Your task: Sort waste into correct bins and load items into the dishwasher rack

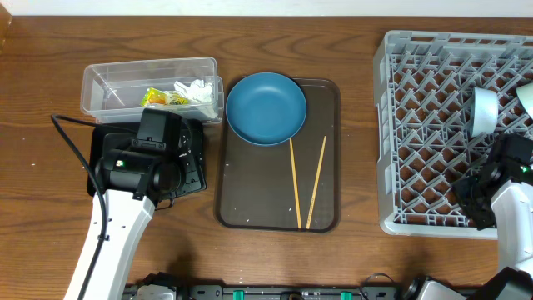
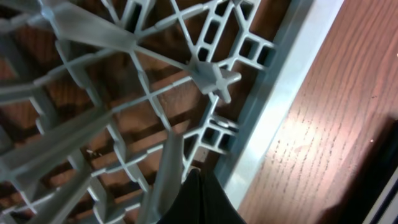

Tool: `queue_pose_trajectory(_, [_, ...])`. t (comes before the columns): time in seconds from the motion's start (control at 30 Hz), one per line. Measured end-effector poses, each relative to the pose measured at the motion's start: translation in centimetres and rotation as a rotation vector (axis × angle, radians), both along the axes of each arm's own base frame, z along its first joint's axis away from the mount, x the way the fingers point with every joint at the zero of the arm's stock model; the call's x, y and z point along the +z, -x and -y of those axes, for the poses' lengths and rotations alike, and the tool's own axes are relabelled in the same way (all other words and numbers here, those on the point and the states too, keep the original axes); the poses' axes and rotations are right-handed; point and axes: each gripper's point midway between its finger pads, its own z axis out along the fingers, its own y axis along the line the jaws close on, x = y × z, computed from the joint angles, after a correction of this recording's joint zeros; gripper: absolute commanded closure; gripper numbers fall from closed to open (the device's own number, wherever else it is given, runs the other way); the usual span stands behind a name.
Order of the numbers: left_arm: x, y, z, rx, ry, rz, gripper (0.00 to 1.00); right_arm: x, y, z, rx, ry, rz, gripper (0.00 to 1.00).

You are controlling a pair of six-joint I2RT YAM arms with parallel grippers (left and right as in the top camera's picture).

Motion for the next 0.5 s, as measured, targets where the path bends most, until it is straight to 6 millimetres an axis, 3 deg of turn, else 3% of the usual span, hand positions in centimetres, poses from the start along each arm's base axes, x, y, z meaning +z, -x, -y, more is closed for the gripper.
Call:
queue_pose_trajectory(0.17, [0.0,0.0,0.0,0.000,0.000,0.000,0.33,0.0,1.1,-1.4,0.057,-0.072,-0.054,0.99])
queue_pose_trajectory(0.27, [0.0,0.0,0.0,0.000,0.000,0.000,0.33,0.9,0.8,-1.8,0.090,-0.091,-0.040,0.99])
queue_pose_trajectory(0.4, [0.0,0.0,0.0,0.000,0.000,0.000,0.33,3.0,-1.5,-2.5,0.205,-0.103,0.067,0.99])
queue_pose_trajectory(0.5, [0.0,0.0,0.0,0.000,0.000,0.000,0.33,4.7,-4.5,-4.6,0.395,-0.128,0.190,0.99])
